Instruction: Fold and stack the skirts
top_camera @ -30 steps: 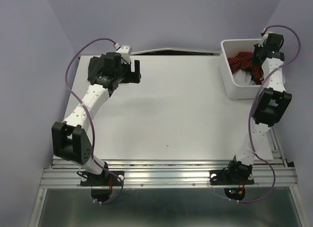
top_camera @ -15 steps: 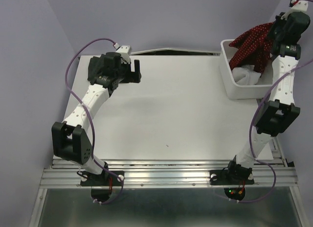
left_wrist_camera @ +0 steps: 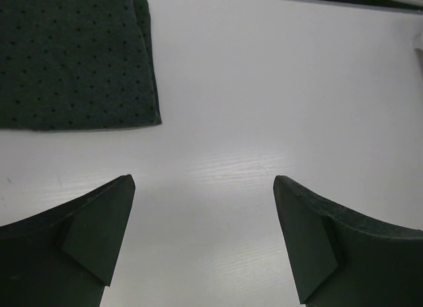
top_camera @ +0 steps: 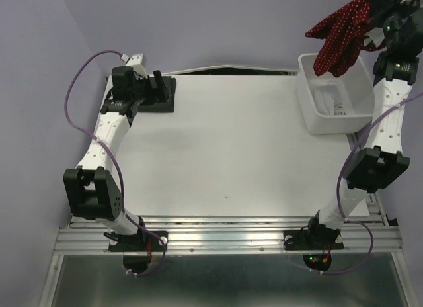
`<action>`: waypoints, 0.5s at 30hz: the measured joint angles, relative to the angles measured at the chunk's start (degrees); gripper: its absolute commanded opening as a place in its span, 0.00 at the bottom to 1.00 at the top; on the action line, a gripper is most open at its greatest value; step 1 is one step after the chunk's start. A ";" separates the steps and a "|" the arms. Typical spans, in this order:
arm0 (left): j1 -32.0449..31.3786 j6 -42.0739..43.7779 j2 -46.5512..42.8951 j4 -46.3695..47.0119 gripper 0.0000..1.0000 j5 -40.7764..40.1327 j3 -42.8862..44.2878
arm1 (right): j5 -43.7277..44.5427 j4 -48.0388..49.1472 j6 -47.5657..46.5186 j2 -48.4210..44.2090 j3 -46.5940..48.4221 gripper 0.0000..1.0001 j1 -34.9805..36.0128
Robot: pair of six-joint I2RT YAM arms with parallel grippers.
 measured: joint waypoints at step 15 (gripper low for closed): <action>3.50 3.87 -8.46 3.91 0.98 6.47 0.44 | -21.77 22.47 17.03 -14.64 -6.80 0.01 7.26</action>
